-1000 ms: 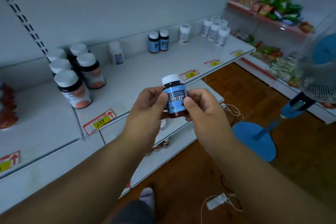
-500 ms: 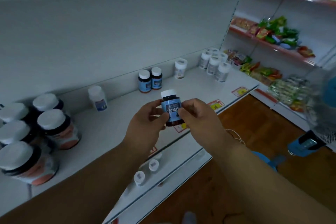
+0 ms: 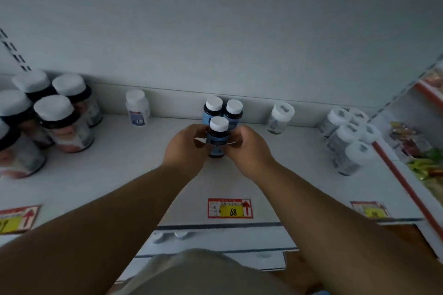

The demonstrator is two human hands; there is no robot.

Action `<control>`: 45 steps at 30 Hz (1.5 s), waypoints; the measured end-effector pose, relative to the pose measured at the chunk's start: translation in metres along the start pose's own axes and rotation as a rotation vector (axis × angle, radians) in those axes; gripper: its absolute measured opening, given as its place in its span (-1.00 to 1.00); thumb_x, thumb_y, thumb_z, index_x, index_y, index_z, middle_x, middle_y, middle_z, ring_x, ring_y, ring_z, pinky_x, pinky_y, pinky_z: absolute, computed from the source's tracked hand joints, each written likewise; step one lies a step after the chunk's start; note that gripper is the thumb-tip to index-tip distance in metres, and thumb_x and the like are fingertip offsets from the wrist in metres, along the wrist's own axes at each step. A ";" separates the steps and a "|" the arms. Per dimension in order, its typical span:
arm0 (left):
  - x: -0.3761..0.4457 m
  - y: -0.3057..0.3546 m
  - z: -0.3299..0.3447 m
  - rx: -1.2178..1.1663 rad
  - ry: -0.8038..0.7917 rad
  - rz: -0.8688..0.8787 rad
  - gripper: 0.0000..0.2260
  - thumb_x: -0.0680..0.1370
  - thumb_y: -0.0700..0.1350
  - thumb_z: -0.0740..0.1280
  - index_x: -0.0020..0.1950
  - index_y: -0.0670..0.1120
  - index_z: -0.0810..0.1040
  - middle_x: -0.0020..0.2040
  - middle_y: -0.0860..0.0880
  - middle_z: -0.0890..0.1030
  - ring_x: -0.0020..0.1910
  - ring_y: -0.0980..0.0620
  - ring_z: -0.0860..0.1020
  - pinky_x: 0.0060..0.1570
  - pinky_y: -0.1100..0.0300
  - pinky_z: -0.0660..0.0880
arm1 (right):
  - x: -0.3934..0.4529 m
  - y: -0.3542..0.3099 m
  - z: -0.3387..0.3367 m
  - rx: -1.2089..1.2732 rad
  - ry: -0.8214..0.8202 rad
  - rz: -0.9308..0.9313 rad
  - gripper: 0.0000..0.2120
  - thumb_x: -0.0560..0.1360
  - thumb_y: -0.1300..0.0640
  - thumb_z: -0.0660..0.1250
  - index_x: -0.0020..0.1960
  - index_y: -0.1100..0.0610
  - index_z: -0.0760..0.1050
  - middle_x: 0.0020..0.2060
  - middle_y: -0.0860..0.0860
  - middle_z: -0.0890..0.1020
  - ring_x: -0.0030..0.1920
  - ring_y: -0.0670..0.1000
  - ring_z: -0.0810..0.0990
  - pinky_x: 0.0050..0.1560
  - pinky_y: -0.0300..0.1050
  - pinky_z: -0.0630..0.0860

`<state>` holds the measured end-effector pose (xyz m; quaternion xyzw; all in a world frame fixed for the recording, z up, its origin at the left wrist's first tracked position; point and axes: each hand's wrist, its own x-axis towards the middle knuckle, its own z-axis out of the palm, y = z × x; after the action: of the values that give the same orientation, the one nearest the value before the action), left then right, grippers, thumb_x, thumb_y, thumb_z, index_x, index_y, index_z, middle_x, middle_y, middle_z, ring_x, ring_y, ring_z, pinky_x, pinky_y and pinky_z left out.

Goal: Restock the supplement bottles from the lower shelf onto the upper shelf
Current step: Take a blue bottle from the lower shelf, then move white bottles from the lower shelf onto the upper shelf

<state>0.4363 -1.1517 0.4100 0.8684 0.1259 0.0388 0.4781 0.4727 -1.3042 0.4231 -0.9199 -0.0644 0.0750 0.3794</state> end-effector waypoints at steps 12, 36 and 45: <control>0.010 0.001 0.020 0.036 0.202 -0.134 -0.64 0.54 -0.11 0.40 0.33 0.01 0.50 0.07 0.07 0.63 -0.03 0.12 0.57 -0.07 0.28 0.44 | 0.025 0.017 0.015 0.026 0.019 -0.072 -0.78 0.49 0.03 0.43 0.01 0.08 0.44 -0.09 -0.04 0.60 -0.08 0.01 0.56 -0.14 -0.11 0.40; -0.222 -0.161 -0.189 0.074 0.279 0.007 -0.66 0.50 -0.16 0.45 0.24 0.04 0.53 0.05 0.15 0.56 -0.06 0.24 0.54 -0.15 0.49 0.41 | -0.197 -0.165 0.182 0.099 -0.194 -0.514 -0.73 0.53 0.09 0.42 0.20 0.02 0.49 0.06 -0.10 0.58 0.06 -0.17 0.54 0.03 -0.42 0.49; -0.257 -0.296 -0.144 0.008 0.360 -0.313 -0.65 0.51 -0.13 0.44 0.26 0.07 0.51 0.07 0.15 0.53 -0.06 0.24 0.53 -0.13 0.38 0.47 | -0.201 -0.093 0.306 -0.016 -0.514 -0.482 -0.72 0.51 0.09 0.43 0.19 -0.03 0.49 0.08 -0.11 0.58 0.10 -0.15 0.55 0.08 -0.36 0.51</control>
<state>0.1075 -0.9481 0.2522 0.8192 0.3423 0.1178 0.4448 0.2126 -1.0627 0.2924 -0.8324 -0.3738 0.2118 0.3501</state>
